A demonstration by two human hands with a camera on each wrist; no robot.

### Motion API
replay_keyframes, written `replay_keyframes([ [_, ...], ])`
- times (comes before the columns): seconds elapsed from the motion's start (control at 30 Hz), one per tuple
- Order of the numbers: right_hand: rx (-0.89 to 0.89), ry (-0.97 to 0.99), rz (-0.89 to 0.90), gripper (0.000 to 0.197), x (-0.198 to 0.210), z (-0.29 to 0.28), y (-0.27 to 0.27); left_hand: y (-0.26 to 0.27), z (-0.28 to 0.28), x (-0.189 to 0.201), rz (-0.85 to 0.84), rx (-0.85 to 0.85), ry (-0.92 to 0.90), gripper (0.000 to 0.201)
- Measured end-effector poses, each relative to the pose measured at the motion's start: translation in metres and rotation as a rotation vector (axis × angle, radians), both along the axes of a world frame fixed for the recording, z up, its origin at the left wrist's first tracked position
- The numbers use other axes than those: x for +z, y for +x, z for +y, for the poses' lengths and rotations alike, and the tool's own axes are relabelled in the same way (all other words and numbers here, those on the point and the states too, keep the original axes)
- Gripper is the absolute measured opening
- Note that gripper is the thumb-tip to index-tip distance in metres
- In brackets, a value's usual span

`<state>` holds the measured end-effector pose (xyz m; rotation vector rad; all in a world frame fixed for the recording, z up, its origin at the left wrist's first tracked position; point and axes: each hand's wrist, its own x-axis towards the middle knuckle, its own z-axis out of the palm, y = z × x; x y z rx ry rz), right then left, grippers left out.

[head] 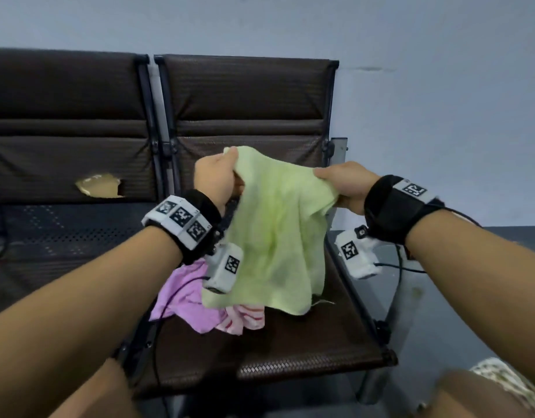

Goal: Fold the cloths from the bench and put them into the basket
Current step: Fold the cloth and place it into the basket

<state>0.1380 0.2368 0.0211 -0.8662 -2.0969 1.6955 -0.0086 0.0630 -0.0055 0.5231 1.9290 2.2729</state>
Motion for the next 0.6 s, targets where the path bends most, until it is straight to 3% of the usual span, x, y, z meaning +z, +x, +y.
replay_keyframes([
  [0.1, 0.074, -0.026, 0.046, 0.028, -0.003, -0.028, -0.005, 0.045, 0.013, -0.01, 0.058, -0.235, -0.035, 0.033],
  [0.2, 0.165, -0.08, 0.02, 0.047, -0.007, -0.045, -0.001, 0.07, 0.016, -0.02, 0.219, -0.36, -0.252, 0.034],
  [0.23, 0.179, -0.064, 0.002, 0.046, -0.008, -0.047, 0.001, 0.072, 0.015, -0.022, 0.22, -0.386, -0.297, 0.03],
  [0.3, 0.187, -0.022, -0.009, 0.024, -0.012, -0.048, 0.008, 0.073, 0.011, -0.02, 0.057, -0.457, -0.264, 0.017],
  [0.37, 0.217, -0.012, -0.006, 0.022, -0.014, -0.044, 0.015, 0.065, 0.009, -0.023, -0.053, -0.385, -0.165, 0.017],
  [0.47, 0.379, -0.017, -0.011, 0.037, -0.011, -0.039, 0.023, 0.046, 0.009, -0.031, 0.071, -0.181, -0.185, 0.028],
  [0.5, 0.427, -0.015, -0.011, 0.039, -0.009, -0.038, 0.024, 0.042, 0.009, -0.033, 0.075, -0.231, -0.188, 0.037],
  [0.6, 0.507, 0.021, -0.002, 0.033, -0.007, -0.034, 0.025, 0.033, 0.008, -0.033, -0.104, -0.654, -0.161, 0.047],
])
